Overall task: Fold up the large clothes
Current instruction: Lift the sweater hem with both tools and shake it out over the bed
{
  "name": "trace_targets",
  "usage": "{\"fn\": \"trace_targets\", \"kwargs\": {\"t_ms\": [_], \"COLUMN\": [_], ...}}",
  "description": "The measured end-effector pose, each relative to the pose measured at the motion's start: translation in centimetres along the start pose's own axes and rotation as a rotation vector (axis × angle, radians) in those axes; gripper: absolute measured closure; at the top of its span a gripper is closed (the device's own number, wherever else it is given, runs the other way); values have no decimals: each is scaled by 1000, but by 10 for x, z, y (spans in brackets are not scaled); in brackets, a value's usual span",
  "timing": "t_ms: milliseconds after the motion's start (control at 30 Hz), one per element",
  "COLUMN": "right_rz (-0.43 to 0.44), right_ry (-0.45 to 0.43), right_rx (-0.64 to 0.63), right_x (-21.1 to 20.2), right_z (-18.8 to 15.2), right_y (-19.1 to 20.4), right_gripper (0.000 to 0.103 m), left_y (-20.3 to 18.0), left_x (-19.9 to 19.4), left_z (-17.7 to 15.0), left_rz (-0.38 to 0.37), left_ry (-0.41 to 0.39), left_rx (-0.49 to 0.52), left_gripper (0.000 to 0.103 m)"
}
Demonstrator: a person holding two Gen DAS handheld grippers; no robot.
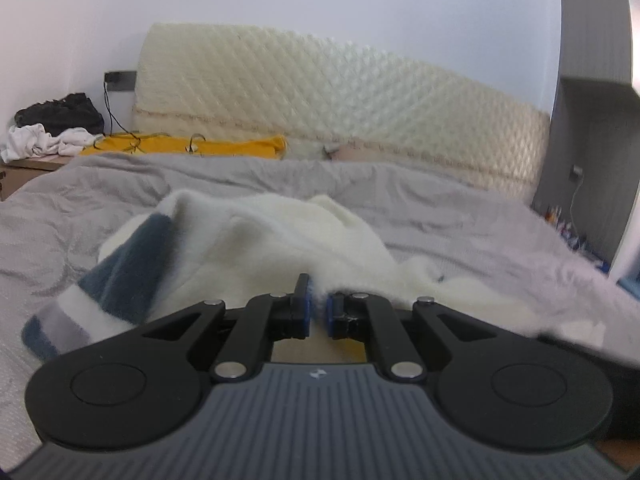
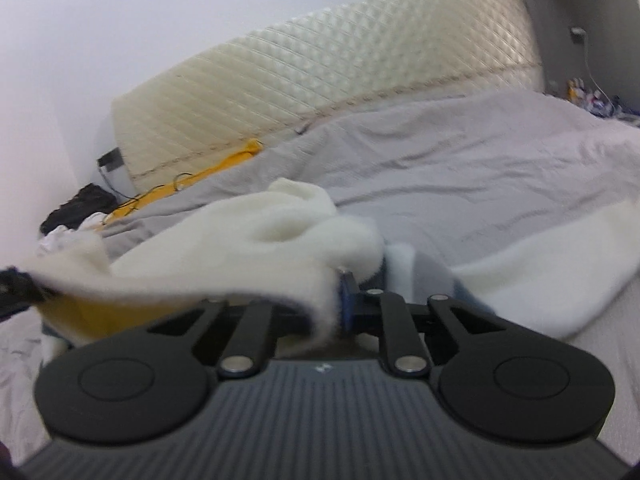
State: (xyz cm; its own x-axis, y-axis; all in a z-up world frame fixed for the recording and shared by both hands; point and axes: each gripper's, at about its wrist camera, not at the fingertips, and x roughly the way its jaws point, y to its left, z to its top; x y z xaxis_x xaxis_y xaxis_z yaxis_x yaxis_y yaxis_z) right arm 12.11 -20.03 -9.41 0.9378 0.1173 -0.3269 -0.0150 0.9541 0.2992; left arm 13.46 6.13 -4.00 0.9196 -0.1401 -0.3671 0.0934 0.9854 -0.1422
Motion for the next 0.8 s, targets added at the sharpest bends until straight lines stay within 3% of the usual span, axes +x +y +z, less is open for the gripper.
{"fn": "trace_targets", "kwargs": {"t_ms": [100,167,233,467,667,800], "right_rz": [32,44,53,63,71,52], "right_ry": [-14,-19,-19,-3,-2,18], "right_rx": [-1,-14,-27,-22,-54,-99], "right_x": [-2,0,0,1,6,14], "right_z": [9,12,12,13,8,2], "right_y": [-7,-4,-1,0,-1,2], "right_gripper": [88,88,88,88,88,88], "left_y": [-3,-5,-11,-36,-11,0], "left_x": [10,17,24,53,86,111], "left_z": [-3,-5,-9,-20,-12,-12], "left_rz": [43,73,106,160,275,348], "left_ry": [30,51,61,93,153,183], "left_rx": [49,101,162,362,220,217], "left_gripper": [85,62,53,45,45,43]}}
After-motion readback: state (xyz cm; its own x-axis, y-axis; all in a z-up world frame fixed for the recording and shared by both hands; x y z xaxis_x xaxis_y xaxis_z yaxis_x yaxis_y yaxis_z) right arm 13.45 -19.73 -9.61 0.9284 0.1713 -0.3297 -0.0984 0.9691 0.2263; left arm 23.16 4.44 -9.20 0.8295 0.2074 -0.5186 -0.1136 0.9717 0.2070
